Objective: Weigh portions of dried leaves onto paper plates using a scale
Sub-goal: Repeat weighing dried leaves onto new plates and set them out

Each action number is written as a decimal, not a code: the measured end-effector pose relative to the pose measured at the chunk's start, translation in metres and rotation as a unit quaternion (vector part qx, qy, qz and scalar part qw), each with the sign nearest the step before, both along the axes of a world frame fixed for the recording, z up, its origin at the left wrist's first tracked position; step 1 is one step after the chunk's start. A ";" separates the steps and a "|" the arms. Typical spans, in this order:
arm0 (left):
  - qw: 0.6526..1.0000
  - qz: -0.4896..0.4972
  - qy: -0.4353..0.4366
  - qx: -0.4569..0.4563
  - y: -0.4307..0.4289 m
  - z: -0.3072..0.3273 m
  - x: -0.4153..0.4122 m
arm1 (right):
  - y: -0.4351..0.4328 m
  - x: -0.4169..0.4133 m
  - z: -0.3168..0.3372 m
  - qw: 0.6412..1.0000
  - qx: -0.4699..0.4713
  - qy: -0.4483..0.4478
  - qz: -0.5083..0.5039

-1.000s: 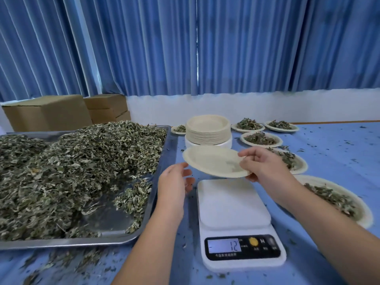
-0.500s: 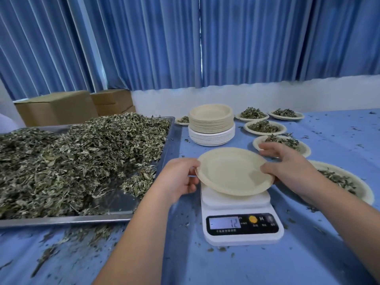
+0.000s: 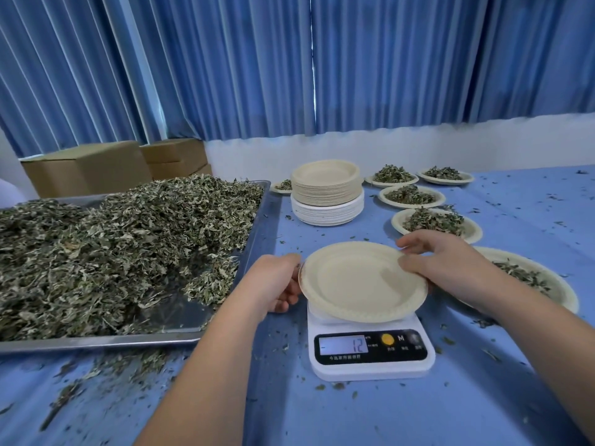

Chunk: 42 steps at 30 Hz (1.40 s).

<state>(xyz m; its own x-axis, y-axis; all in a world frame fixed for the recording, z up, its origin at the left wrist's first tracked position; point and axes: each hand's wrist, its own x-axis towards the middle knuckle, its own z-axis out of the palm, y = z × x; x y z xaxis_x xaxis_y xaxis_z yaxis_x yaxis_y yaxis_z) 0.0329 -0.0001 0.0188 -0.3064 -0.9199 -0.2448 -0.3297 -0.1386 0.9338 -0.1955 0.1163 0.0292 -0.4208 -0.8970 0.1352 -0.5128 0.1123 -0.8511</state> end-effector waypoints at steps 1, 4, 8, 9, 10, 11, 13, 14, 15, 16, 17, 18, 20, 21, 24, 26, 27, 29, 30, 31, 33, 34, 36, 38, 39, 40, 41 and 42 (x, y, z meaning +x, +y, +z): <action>1.000 0.011 -0.003 0.001 -0.001 -0.001 -0.001 | 0.000 0.000 0.000 1.000 -0.002 0.006 -0.009; 0.999 0.049 0.004 -0.004 -0.004 -0.006 -0.003 | -0.001 -0.001 0.000 0.999 -0.019 0.021 -0.035; 0.997 0.066 -0.008 -0.024 -0.006 -0.010 -0.005 | -0.001 -0.003 0.000 0.996 -0.043 0.053 -0.065; 0.997 0.068 -0.013 -0.028 -0.006 -0.010 -0.005 | 0.000 -0.002 0.000 0.995 -0.047 0.061 -0.069; 0.997 0.070 -0.017 -0.031 -0.006 -0.011 -0.005 | 0.000 -0.002 0.000 0.994 -0.051 0.067 -0.073; 0.997 0.071 -0.019 -0.033 -0.006 -0.011 -0.006 | 0.000 -0.001 0.000 0.993 -0.054 0.073 -0.076; 0.996 0.073 -0.020 -0.035 -0.005 -0.010 -0.006 | 0.000 -0.001 0.000 0.992 -0.059 0.080 -0.078; 0.996 0.075 -0.021 -0.034 -0.005 -0.010 -0.006 | -0.001 -0.001 -0.001 0.992 -0.061 0.082 -0.078; 0.996 0.077 -0.023 -0.032 -0.004 -0.009 -0.007 | -0.001 -0.001 -0.001 0.991 -0.062 0.086 -0.077; 0.996 0.079 -0.024 -0.030 -0.004 -0.008 -0.008 | -0.001 -0.001 -0.001 0.991 -0.064 0.088 -0.078; 0.996 0.081 -0.025 -0.029 -0.004 -0.008 -0.008 | -0.001 0.000 -0.001 0.991 -0.066 0.089 -0.078; 0.996 0.083 -0.026 -0.028 -0.004 -0.008 -0.009 | -0.001 0.000 -0.002 0.991 -0.068 0.088 -0.078; 0.996 0.083 -0.028 -0.027 -0.004 -0.007 -0.009 | -0.001 0.000 -0.002 0.991 -0.072 0.085 -0.076; 0.996 0.081 -0.026 -0.025 -0.004 -0.007 -0.010 | -0.001 0.000 -0.002 0.991 -0.073 0.085 -0.075; 0.997 0.078 -0.019 -0.016 -0.005 -0.007 -0.009 | 0.000 0.001 -0.001 0.991 -0.076 0.087 -0.073; 0.997 0.071 -0.022 -0.031 -0.004 -0.006 -0.009 | 0.000 0.002 -0.001 0.990 -0.084 0.087 -0.077; 0.996 0.070 -0.029 -0.058 -0.004 -0.005 -0.009 | -0.001 0.002 -0.001 0.989 -0.090 0.090 -0.081; 0.985 0.069 -0.054 -0.147 -0.004 -0.003 -0.009 | -0.002 0.003 -0.001 0.985 -0.104 0.103 -0.086; 0.977 0.073 -0.055 -0.191 -0.004 0.000 -0.007 | -0.004 0.005 0.000 0.984 -0.115 0.109 -0.083; 0.971 0.075 -0.044 -0.221 -0.003 0.004 -0.008 | -0.004 0.005 -0.001 0.983 -0.124 0.109 -0.080; 0.971 0.091 0.032 -0.219 -0.008 0.016 -0.005 | -0.006 0.004 -0.003 0.983 -0.136 0.096 -0.072; 0.972 0.104 0.087 -0.189 -0.014 0.024 -0.003 | -0.007 0.005 -0.004 0.984 -0.140 0.086 -0.067; 0.969 0.121 0.172 -0.127 -0.031 0.041 0.003 | -0.010 0.006 -0.005 0.985 -0.145 0.072 -0.061; 0.974 0.115 0.161 -0.106 -0.057 0.054 0.011 | -0.012 0.006 -0.005 0.985 -0.148 0.073 -0.056; 0.979 0.109 0.126 -0.113 -0.069 0.057 0.016 | -0.013 0.006 -0.005 0.985 -0.149 0.076 -0.052; 0.984 0.101 0.064 -0.133 -0.082 0.057 0.023 | -0.014 0.005 -0.005 0.984 -0.151 0.077 -0.050; 0.981 0.089 -0.029 -0.169 -0.096 0.053 0.031 | -0.014 0.005 -0.005 0.984 -0.154 0.075 -0.050; 0.963 0.072 -0.145 -0.215 -0.109 0.047 0.040 | -0.014 0.005 -0.005 0.984 -0.157 0.072 -0.051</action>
